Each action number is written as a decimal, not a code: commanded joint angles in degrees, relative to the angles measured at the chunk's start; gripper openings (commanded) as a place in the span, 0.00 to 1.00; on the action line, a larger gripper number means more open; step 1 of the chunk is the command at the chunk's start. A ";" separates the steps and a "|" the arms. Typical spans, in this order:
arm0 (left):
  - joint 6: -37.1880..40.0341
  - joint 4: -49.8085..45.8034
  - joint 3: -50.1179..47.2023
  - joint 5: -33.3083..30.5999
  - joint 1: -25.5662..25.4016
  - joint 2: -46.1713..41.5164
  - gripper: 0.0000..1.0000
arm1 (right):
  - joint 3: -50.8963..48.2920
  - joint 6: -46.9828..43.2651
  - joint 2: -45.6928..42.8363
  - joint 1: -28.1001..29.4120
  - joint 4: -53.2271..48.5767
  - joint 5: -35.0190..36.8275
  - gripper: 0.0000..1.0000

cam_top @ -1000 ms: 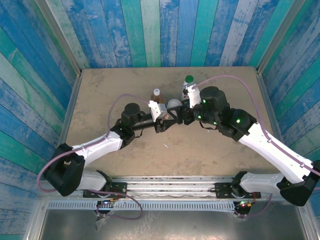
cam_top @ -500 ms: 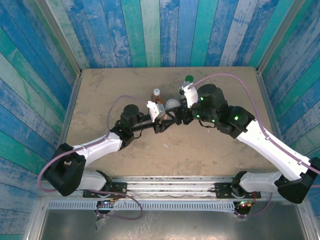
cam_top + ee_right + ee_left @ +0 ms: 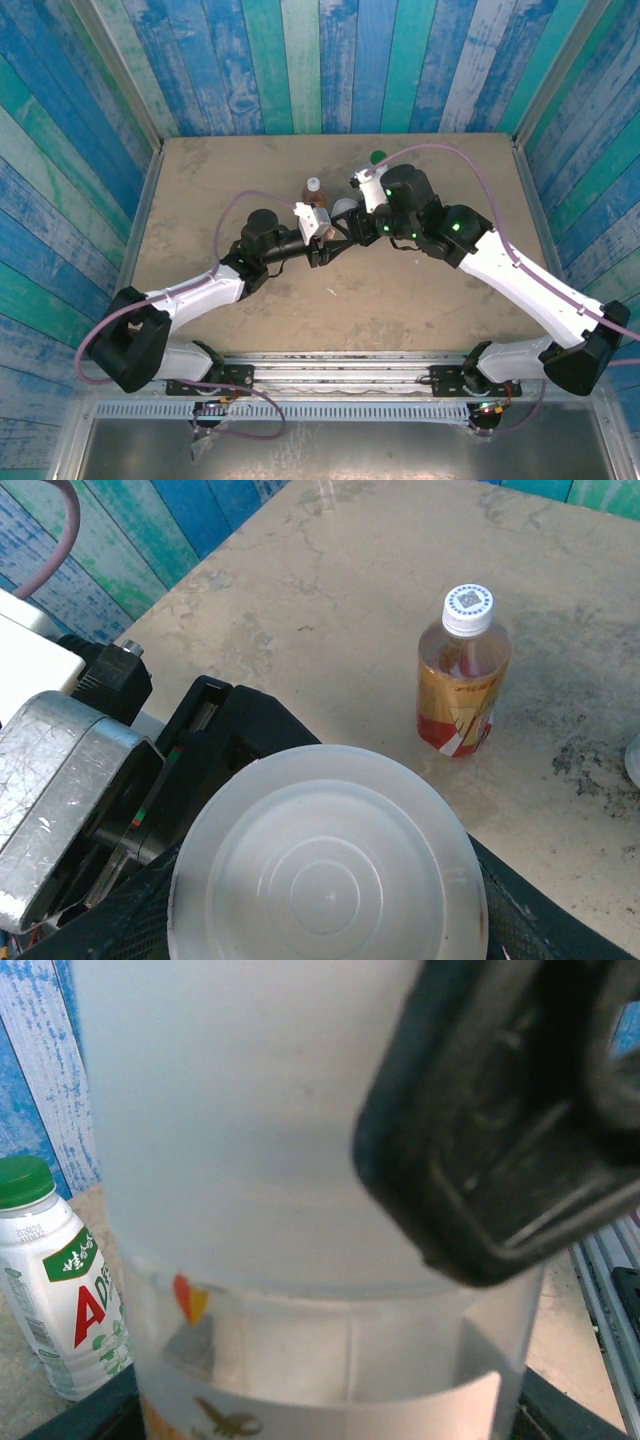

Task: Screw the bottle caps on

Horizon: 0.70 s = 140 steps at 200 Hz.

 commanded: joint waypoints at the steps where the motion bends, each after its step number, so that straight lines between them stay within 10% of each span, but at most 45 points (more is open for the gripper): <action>1: 0.76 1.32 0.04 0.29 -0.10 -2.03 0.62 | 1.39 0.39 -0.23 -0.25 -0.53 -2.69 0.47; 49: 1.36 0.18 -0.58 -1.34 -0.14 -3.36 1.00 | 0.29 -1.84 -1.27 -0.40 -0.16 -1.19 0.44; 140: -3.88 3.53 -11.82 -10.09 -0.14 -12.50 0.94 | -14.65 -9.08 -6.22 -8.66 11.01 14.98 0.45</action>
